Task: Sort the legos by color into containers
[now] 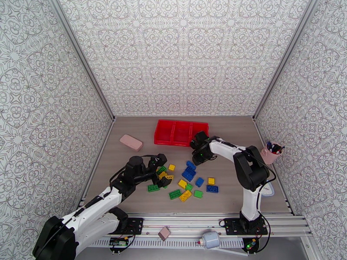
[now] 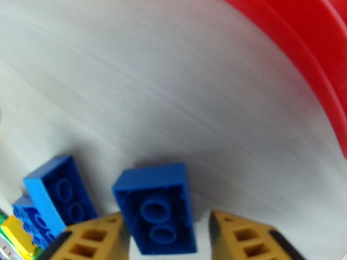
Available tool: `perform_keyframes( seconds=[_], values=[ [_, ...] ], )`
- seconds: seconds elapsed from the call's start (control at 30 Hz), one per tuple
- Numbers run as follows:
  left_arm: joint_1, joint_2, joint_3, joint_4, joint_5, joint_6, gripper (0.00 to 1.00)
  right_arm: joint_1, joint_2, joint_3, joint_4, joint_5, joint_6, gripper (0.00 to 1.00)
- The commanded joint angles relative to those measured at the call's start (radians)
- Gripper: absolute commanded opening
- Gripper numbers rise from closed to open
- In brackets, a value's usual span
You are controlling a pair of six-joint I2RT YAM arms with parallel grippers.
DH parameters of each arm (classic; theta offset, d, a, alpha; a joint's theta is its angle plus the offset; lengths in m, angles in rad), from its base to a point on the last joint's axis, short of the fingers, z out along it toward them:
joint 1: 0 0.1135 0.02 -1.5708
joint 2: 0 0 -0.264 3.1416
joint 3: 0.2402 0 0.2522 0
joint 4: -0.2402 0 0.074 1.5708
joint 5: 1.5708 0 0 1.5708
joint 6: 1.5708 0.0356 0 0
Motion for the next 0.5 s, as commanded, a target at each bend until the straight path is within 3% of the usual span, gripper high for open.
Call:
perform_keyframes(
  seconds=[0.0, 0.23, 0.47],
  values=[
    [-0.008, -0.003, 0.019, 0.014, 0.0, 0.01, 1.0, 0.006, -0.016, -0.005, 0.023, 0.02, 0.013, 0.43],
    [-0.008, -0.006, 0.018, 0.026, -0.009, 0.004, 1.0, 0.006, -0.106, -0.058, 0.1, 0.006, 0.056, 0.32],
    [0.002, -0.001, 0.017, 0.096, -0.064, -0.085, 1.0, 0.005, -0.18, -0.071, 0.233, 0.058, 0.175, 0.33]
  ],
)
